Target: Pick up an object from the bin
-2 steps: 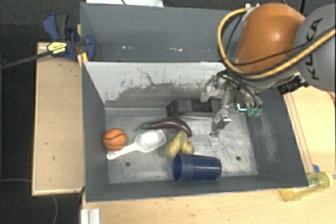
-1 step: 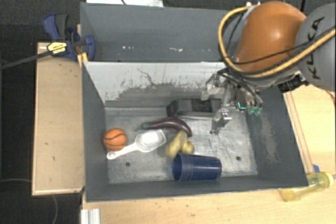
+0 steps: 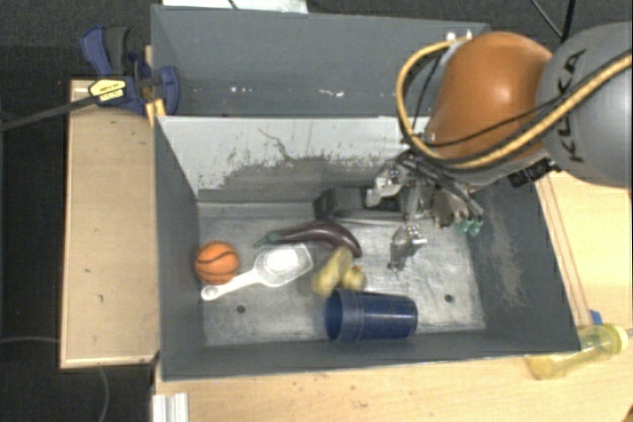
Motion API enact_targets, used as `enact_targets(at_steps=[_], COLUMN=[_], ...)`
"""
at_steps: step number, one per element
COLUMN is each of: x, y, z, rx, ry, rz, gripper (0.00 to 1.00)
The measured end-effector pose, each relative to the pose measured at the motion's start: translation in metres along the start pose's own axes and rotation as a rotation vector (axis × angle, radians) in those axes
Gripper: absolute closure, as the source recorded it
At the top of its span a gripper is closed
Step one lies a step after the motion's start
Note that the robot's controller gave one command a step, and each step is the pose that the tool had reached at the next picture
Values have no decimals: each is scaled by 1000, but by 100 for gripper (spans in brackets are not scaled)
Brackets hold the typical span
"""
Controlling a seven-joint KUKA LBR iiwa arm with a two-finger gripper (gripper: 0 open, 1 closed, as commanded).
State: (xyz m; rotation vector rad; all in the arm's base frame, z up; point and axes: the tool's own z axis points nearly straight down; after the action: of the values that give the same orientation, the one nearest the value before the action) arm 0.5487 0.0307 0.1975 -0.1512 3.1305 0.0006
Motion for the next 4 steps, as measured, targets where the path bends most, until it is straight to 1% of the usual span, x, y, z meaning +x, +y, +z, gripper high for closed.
enact_targets(at_steps=[1,2,3,4], x=[-4,-11,-11,-41], y=[27,34,34,93], z=[66,95,95,88], rx=[0,-1,-2,-1], ry=[0,-19,-19,3], rz=[-65,-33,-32,1], gripper=[0,100,100,0])
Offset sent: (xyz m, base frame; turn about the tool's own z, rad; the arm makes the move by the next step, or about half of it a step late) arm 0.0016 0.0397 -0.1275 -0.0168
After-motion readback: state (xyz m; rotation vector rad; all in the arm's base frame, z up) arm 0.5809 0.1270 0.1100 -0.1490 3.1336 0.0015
